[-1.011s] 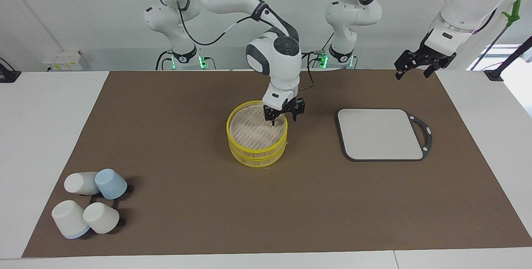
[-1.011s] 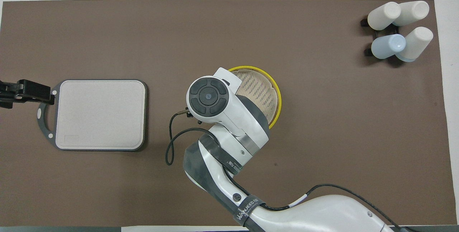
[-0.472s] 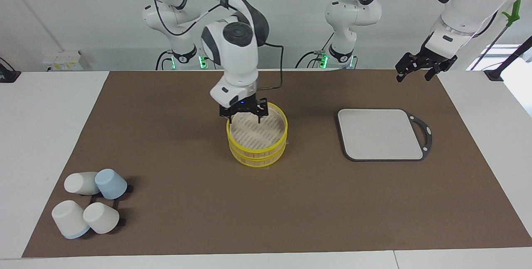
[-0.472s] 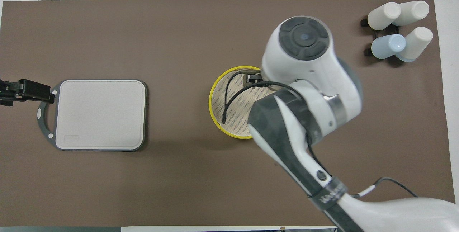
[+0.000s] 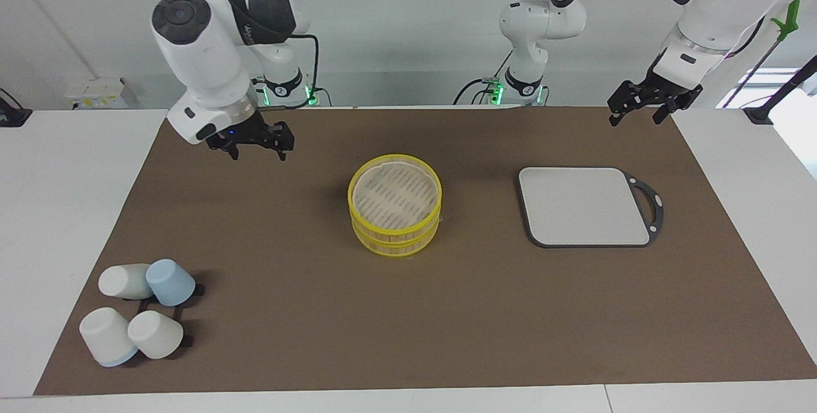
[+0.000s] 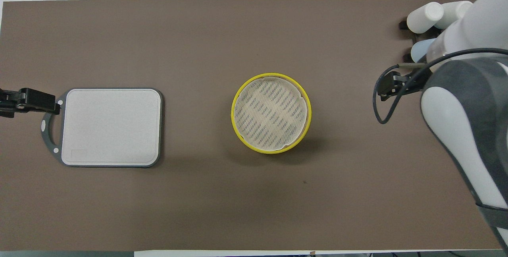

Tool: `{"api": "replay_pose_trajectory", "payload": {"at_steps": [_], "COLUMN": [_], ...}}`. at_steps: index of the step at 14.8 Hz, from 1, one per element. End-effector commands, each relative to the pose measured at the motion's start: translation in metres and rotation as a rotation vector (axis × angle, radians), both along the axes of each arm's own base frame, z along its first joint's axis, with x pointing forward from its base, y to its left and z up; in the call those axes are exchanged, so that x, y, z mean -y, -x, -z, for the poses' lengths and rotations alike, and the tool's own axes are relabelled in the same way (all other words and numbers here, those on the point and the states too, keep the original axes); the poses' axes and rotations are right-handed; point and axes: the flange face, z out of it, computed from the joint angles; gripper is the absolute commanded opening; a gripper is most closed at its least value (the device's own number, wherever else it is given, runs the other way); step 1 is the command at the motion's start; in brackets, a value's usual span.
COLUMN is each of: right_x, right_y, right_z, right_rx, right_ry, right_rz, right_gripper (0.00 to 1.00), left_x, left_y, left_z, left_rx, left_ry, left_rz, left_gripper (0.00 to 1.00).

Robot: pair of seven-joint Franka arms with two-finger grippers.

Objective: Place bun in steamer

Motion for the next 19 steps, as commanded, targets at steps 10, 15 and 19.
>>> {"api": "replay_pose_trajectory", "payload": {"at_steps": [10, 15, 19], "right_x": [0.069, 0.107, 0.127], "right_y": [0.020, 0.018, 0.018], "right_z": [-0.016, -0.022, -0.034], "right_rx": [0.022, 0.040, 0.057], "right_ry": [-0.038, -0.088, -0.078], "right_rz": [-0.063, -0.041, -0.008], "right_gripper": [1.00, 1.00, 1.00], "left_x": [-0.003, -0.003, -0.003], "left_y": [0.007, 0.006, 0.006], "left_z": [-0.003, -0.004, -0.004], "left_rx": [0.021, 0.022, 0.022], "left_ry": [0.006, 0.006, 0.006], "left_rz": [0.009, 0.008, 0.008], "left_gripper": [1.00, 1.00, 1.00]}}
